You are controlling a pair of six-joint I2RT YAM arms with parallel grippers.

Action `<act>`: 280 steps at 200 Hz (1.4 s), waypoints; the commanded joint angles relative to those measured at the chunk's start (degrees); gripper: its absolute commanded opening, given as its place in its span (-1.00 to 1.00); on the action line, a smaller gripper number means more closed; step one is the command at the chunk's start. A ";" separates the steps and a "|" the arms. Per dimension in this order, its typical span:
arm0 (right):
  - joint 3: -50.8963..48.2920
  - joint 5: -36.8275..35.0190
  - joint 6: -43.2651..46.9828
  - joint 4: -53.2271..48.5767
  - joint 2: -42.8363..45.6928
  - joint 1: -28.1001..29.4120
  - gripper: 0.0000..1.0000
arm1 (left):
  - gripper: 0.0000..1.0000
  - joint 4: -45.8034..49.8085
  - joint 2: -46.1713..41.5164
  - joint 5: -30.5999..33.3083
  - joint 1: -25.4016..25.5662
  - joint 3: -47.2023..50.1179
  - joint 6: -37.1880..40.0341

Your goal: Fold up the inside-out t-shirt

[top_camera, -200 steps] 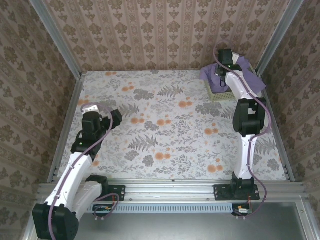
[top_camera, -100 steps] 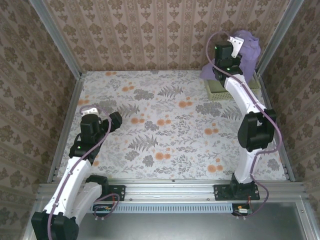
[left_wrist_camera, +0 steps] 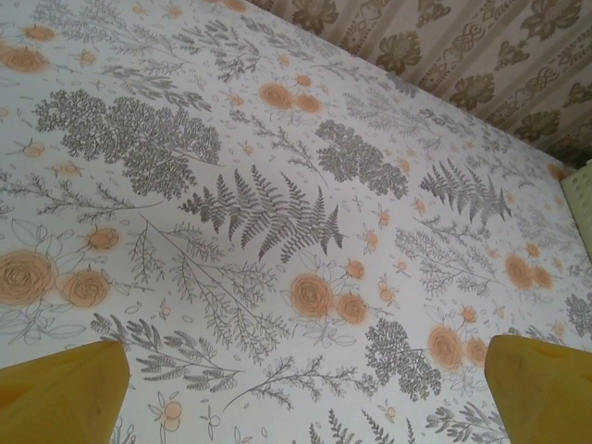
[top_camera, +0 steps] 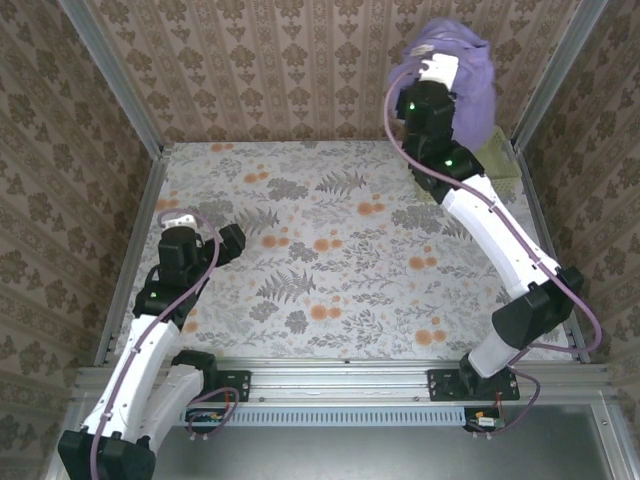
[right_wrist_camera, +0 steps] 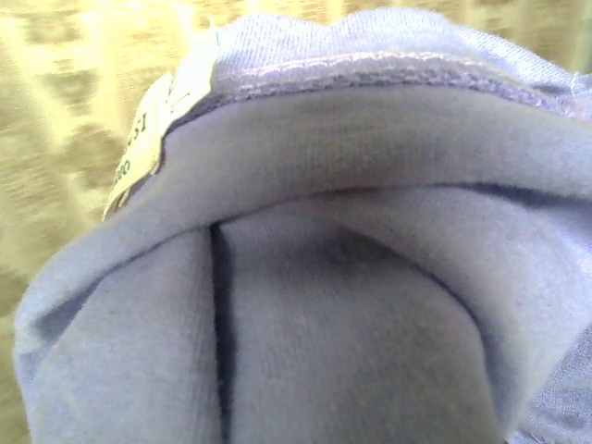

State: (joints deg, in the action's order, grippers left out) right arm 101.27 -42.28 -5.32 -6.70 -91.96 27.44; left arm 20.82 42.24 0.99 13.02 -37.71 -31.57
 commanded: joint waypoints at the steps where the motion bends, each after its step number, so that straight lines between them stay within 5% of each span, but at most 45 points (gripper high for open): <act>1: -0.03 5.80 -1.38 -6.93 1.77 5.32 -1.00 | 1.00 5.26 -1.29 -0.73 0.38 -2.41 -1.03; 54: -10.89 11.67 -13.75 -16.77 3.05 17.99 -0.94 | 1.00 10.82 -3.96 -2.23 0.63 -1.15 -1.29; 70: -16.92 14.45 -18.34 -17.70 4.27 19.90 -0.64 | 1.00 11.83 -3.92 -3.89 0.85 -0.12 -1.36; 94: -30.37 15.97 -25.12 -15.46 8.55 20.27 0.28 | 1.00 11.99 -2.92 -4.89 3.17 2.30 -2.28; 133: -40.54 18.77 -26.53 -18.41 14.68 20.14 0.64 | 1.00 7.37 3.45 -3.48 11.42 4.37 -4.29; 173: -46.74 25.23 -28.97 -16.69 17.62 15.08 0.67 | 0.98 2.33 16.27 1.45 22.97 -0.28 -5.22; 214: -44.75 33.42 -28.01 -12.63 9.37 10.75 0.63 | 0.72 -4.39 29.83 -0.60 29.45 -4.90 -5.92; 254: -36.74 36.70 -25.91 -12.43 -1.55 9.57 0.51 | 0.37 -8.50 36.41 -0.85 30.05 -5.32 -6.92; 280: -32.17 35.37 -24.11 -13.78 -7.34 9.04 0.22 | -0.18 -6.98 38.53 -0.32 29.42 -6.63 -5.59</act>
State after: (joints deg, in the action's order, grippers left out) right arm 64.60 -7.86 -31.70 -20.34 -95.48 37.23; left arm 14.02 79.77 0.14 42.72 -41.91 -37.74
